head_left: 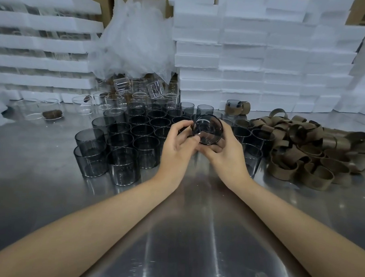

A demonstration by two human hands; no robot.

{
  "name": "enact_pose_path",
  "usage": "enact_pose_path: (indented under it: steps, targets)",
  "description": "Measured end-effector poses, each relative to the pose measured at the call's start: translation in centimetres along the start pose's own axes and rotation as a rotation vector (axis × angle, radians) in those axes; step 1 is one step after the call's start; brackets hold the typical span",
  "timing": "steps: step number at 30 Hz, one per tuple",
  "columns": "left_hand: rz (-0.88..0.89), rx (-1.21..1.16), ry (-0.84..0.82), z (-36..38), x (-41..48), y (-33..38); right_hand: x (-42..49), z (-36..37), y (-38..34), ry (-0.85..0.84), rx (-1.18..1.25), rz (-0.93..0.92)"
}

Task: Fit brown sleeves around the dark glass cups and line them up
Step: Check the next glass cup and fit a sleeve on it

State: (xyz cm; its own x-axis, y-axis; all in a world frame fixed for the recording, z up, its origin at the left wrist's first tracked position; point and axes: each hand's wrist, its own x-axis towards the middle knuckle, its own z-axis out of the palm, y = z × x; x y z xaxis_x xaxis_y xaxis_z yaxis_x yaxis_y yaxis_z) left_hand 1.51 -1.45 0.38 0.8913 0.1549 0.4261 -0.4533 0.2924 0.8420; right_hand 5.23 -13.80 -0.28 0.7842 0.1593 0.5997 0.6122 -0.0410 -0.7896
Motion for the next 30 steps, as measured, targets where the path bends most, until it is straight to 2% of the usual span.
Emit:
enact_pose_path:
  steps: [3, 11, 15, 23, 30]
  targets:
    - [0.002, 0.005, -0.013, -0.1, 0.0, -0.1, 0.0, 0.0, 0.1, -0.015, 0.011, 0.022]
    - [-0.036, -0.009, 0.073, -0.3, 0.0, 0.0, 0.1, -0.6, 0.1, -0.052, -0.06, -0.01]
    - [-0.086, -0.039, 0.116, -0.3, 0.1, 0.1, 0.0, -0.7, 0.1, -0.086, -0.122, -0.065]
    - [-0.196, -0.073, 0.075, -0.4, -0.1, 0.4, 0.0, -1.2, -0.7, -0.16, -0.387, -0.247]
    - [-0.283, 0.05, 0.088, -0.5, -0.1, 0.3, -0.1, -0.9, -0.1, -0.214, -0.548, -0.352]
